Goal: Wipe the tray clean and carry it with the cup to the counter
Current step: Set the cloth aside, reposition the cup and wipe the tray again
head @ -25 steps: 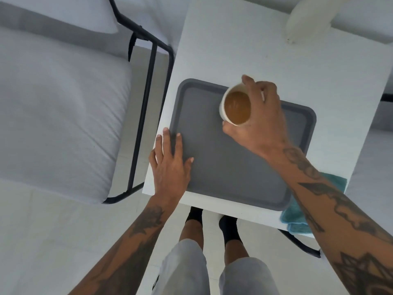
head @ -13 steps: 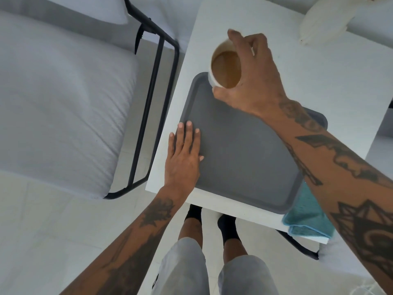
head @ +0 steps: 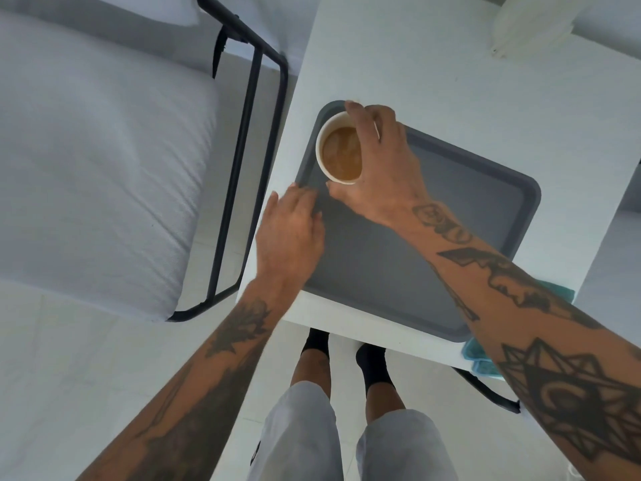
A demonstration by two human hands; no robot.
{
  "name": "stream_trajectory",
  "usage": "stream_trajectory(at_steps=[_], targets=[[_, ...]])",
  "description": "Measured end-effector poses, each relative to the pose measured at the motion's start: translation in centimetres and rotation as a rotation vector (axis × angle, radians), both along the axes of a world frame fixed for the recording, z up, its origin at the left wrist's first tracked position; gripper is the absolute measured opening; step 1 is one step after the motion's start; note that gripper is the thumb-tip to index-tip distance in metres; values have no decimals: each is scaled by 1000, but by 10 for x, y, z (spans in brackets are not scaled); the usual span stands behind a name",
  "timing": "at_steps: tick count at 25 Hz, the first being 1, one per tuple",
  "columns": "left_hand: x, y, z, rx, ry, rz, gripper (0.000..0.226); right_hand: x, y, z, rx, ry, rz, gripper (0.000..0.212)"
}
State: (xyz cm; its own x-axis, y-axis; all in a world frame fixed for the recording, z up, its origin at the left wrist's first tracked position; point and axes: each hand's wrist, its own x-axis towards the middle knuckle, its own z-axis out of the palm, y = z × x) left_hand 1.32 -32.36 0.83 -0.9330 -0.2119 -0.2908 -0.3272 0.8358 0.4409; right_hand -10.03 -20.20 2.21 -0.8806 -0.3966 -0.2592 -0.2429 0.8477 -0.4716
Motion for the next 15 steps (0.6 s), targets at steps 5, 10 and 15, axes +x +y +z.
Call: stream_trajectory(at_steps=[5, 10, 15], targets=[[-26, -14, 5, 34, -11, -218, 52, 6, 12, 5, -30, 17, -45, 96], [-13, -6, -8, -217, -150, -411, 74, 28, 62, 7, -67, 39, -225, 99], [-49, 21, 15, 193, -56, -363, 80, 47, 114, -2, -73, 57, -239, 102]])
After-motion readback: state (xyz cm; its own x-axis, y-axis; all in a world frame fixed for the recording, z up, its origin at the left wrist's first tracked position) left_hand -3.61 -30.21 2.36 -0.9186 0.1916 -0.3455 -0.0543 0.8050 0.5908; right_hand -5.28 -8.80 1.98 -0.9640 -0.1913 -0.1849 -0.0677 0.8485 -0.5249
